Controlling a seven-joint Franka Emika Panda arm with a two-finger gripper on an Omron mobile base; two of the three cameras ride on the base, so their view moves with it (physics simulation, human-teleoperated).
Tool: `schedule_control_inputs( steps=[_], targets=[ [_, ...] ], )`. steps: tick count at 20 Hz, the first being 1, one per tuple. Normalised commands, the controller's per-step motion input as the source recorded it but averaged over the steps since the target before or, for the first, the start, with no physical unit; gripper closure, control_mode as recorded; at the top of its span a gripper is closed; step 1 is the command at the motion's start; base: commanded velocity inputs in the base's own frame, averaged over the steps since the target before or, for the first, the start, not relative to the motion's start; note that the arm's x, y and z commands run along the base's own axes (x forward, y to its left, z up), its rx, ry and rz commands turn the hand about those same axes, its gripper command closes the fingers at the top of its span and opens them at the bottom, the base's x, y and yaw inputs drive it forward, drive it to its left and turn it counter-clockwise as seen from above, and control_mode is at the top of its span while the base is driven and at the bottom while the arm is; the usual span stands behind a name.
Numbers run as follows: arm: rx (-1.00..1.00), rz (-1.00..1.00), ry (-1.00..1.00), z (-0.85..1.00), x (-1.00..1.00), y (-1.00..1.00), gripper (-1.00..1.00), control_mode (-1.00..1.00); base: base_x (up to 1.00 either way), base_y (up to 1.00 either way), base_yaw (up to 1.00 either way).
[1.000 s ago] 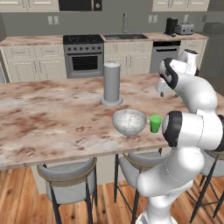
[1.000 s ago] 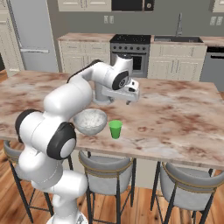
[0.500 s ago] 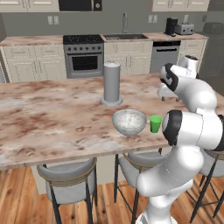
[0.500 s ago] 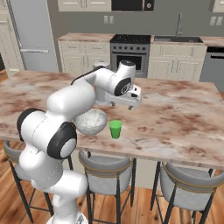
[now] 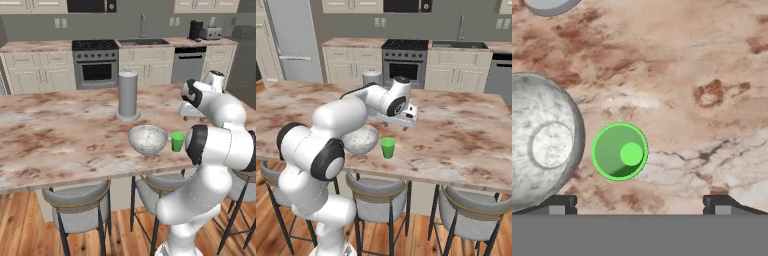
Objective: Place the cup inside the bowl on the dining table and move the bowl to any counter.
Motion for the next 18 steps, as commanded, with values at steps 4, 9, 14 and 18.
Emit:
schedule_control_inputs(
  steps=[4, 9, 14, 18],
  targets=[
    [0.05, -0.05, 0.00, -0.19, 0.11, -0.01, -1.00, -1.00, 0.00, 0.00, 0.00],
    [0.08, -0.08, 0.00, -0.17, 0.11, -0.03, -1.00, -1.00, 0.00, 0.00, 0.00],
    [0.11, -0.10, 0.00, -0.08, 0.02, -0.06, -1.00, -1.00, 0.00, 0.00, 0.00],
    [0.07, -0.10, 0.02, -0.02, 0.00, -0.05, -1.00, -1.00, 0.00, 0.00, 0.00]
  ],
)
